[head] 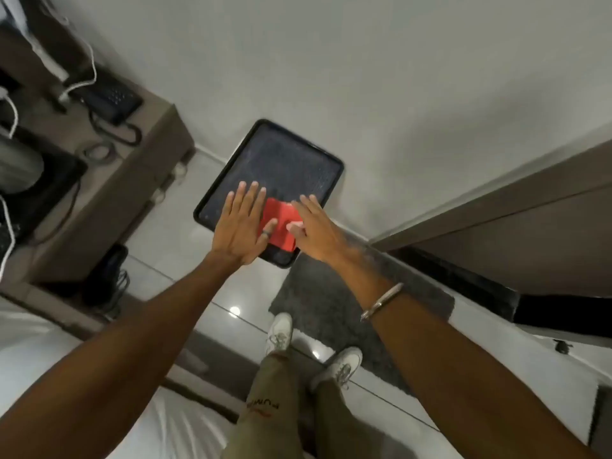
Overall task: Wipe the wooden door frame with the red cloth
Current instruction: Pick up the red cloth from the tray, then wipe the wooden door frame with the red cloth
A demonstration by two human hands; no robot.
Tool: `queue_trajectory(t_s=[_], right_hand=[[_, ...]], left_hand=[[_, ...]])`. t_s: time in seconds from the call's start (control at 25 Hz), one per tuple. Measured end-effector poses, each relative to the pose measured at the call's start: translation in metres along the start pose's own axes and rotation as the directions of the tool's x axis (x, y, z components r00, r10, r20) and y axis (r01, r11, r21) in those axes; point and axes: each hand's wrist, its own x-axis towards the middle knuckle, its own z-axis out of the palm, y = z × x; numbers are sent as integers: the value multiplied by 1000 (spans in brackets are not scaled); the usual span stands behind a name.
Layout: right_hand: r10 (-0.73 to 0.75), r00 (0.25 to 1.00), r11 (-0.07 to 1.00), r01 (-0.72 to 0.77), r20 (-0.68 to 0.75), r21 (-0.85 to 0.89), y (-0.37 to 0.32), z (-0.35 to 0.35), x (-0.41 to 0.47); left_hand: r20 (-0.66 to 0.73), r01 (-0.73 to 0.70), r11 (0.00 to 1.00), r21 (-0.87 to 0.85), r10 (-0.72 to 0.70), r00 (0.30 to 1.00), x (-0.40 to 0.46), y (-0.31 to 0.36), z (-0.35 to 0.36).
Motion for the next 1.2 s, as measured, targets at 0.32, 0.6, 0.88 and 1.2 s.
queue_trajectory(t_s=[0.32,0.6,0.88,1.2], right_hand=[[-50,993,875,96,108,-475,11,86,70],[33,999,981,-41,-43,-190,-9,79,92],[493,861,-13,-135,124,991,-7,-70,5],[813,409,59,649,-413,758,45,-213,-178]], left_hand=[[-57,47,997,57,-43,997,15,-58,31],[-83,-5,1000,-12,4,997,37,-40,20],[-247,-277,960,-31,261,933,76,71,-83],[-471,-683,709,175,669,574,122,276,-204]])
